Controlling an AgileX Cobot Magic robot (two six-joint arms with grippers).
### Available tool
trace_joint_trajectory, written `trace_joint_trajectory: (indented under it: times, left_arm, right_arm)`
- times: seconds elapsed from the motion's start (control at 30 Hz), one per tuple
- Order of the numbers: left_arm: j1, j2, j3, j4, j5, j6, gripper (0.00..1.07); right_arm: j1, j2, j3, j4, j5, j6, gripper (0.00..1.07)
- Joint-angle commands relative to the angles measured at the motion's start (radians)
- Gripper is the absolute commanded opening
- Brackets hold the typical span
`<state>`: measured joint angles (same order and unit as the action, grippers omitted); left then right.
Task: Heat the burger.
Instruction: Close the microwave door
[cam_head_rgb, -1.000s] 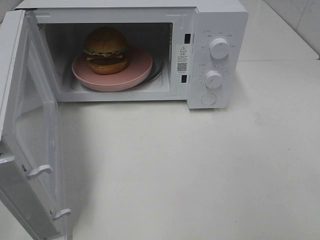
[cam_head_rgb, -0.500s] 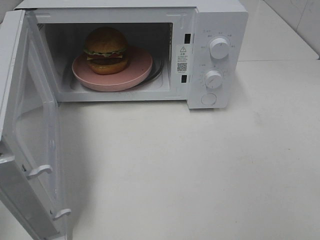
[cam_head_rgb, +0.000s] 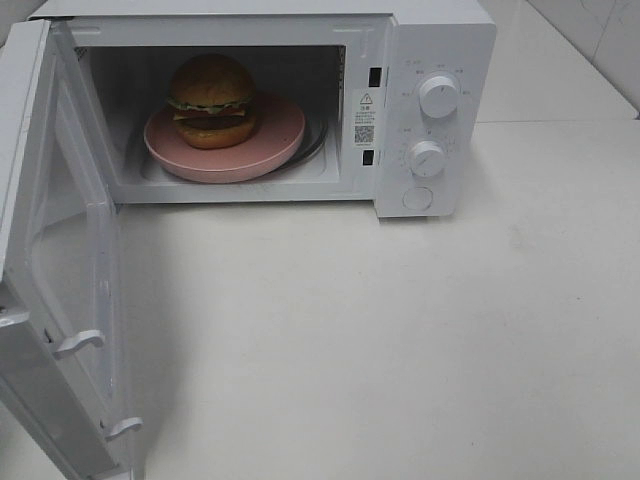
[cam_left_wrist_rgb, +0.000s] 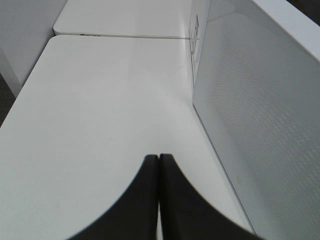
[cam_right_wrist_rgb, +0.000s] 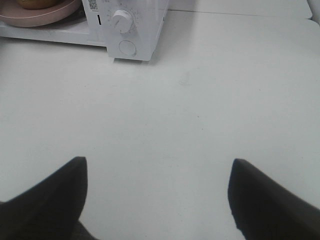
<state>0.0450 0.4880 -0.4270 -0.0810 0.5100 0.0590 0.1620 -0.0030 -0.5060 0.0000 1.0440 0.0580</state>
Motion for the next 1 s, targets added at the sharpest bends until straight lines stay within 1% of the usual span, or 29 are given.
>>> trace_joint_trajectory:
  times: [0.03, 0.07, 0.1, 0.17, 0.27, 0.3, 0.33, 0.37, 0.43, 0.47, 0.53, 0.6, 0.63, 0.67, 0.7, 0.73, 0.77, 0.8, 0.83, 0.87, 0.93, 0.97, 1.0]
  left_arm:
    - [0.004, 0.022, 0.041, -0.033, -0.104, 0.012, 0.00]
    - [0.004, 0.028, 0.054, -0.050, -0.141, 0.017, 0.00]
    - [0.004, 0.028, 0.054, -0.050, -0.141, 0.017, 0.00]
    - [0.004, 0.051, 0.122, -0.092, -0.319, 0.041, 0.00]
    - [0.004, 0.056, 0.141, -0.092, -0.371, 0.046, 0.00]
    - [0.004, 0.067, 0.175, -0.085, -0.463, 0.054, 0.00]
    - [0.004, 0.073, 0.193, -0.079, -0.510, 0.060, 0.00]
    - [0.004, 0.073, 0.193, -0.079, -0.510, 0.060, 0.00]
    - [0.004, 0.110, 0.245, -0.073, -0.657, 0.067, 0.00]
    - [0.004, 0.110, 0.245, -0.073, -0.657, 0.067, 0.00]
    - [0.003, 0.153, 0.265, -0.073, -0.727, 0.066, 0.00]
    - [0.003, 0.173, 0.265, -0.072, -0.738, 0.064, 0.00]
    - [0.003, 0.210, 0.265, -0.069, -0.771, 0.046, 0.00]
    - [0.003, 0.210, 0.265, -0.069, -0.771, 0.046, 0.00]
    - [0.003, 0.231, 0.265, -0.063, -0.792, 0.032, 0.00]
    - [0.003, 0.269, 0.265, -0.037, -0.831, -0.001, 0.00]
    - [0.003, 0.269, 0.265, -0.037, -0.831, -0.001, 0.00]
    - [0.003, 0.283, 0.265, -0.017, -0.850, -0.016, 0.00]
    - [0.003, 0.313, 0.265, 0.036, -0.861, -0.047, 0.00]
    - [0.003, 0.313, 0.265, 0.036, -0.861, -0.047, 0.00]
    - [0.003, 0.355, 0.265, 0.105, -0.858, -0.082, 0.00]
    - [0.003, 0.355, 0.265, 0.105, -0.858, -0.082, 0.00]
    - [0.003, 0.371, 0.265, 0.126, -0.864, -0.102, 0.00]
  right_arm:
    - [-0.002, -0.027, 0.001, 0.000, -0.006, 0.013, 0.75]
    - [-0.002, -0.027, 0.001, 0.000, -0.006, 0.013, 0.75]
    - [-0.002, -0.027, 0.001, 0.000, -0.006, 0.013, 0.75]
    - [-0.002, -0.027, 0.001, 0.000, -0.006, 0.013, 0.75]
    - [-0.002, -0.027, 0.001, 0.000, -0.006, 0.013, 0.75]
    - [-0.002, -0.027, 0.001, 0.000, -0.006, 0.013, 0.75]
    - [-0.002, -0.027, 0.001, 0.000, -0.006, 0.013, 0.75]
    - [-0.002, -0.027, 0.001, 0.000, -0.006, 0.013, 0.75]
    - [-0.002, -0.027, 0.001, 0.000, -0.006, 0.013, 0.75]
    - [-0.002, -0.027, 0.001, 0.000, -0.006, 0.013, 0.75]
    - [-0.002, -0.027, 0.001, 0.000, -0.006, 0.013, 0.75]
    - [-0.002, -0.027, 0.001, 0.000, -0.006, 0.013, 0.75]
    - [-0.002, -0.027, 0.001, 0.000, -0.006, 0.013, 0.75]
    - [-0.002, -0.027, 0.001, 0.000, -0.006, 0.013, 0.75]
    - [-0.002, -0.027, 0.001, 0.000, -0.006, 0.013, 0.75]
    - [-0.002, -0.027, 0.001, 0.000, -0.006, 0.013, 0.75]
    - [-0.002, -0.027, 0.001, 0.000, -0.006, 0.013, 0.75]
    - [-0.002, -0.027, 0.001, 0.000, -0.006, 0.013, 0.75]
    - [-0.002, -0.027, 0.001, 0.000, -0.006, 0.013, 0.75]
    - [-0.002, -0.027, 0.001, 0.000, -0.006, 0.013, 0.75]
    - [-0.002, -0.027, 0.001, 0.000, -0.006, 0.013, 0.75]
    - [-0.002, -0.027, 0.001, 0.000, -0.006, 0.013, 0.75]
    - [-0.002, -0.027, 0.001, 0.000, -0.006, 0.013, 0.75]
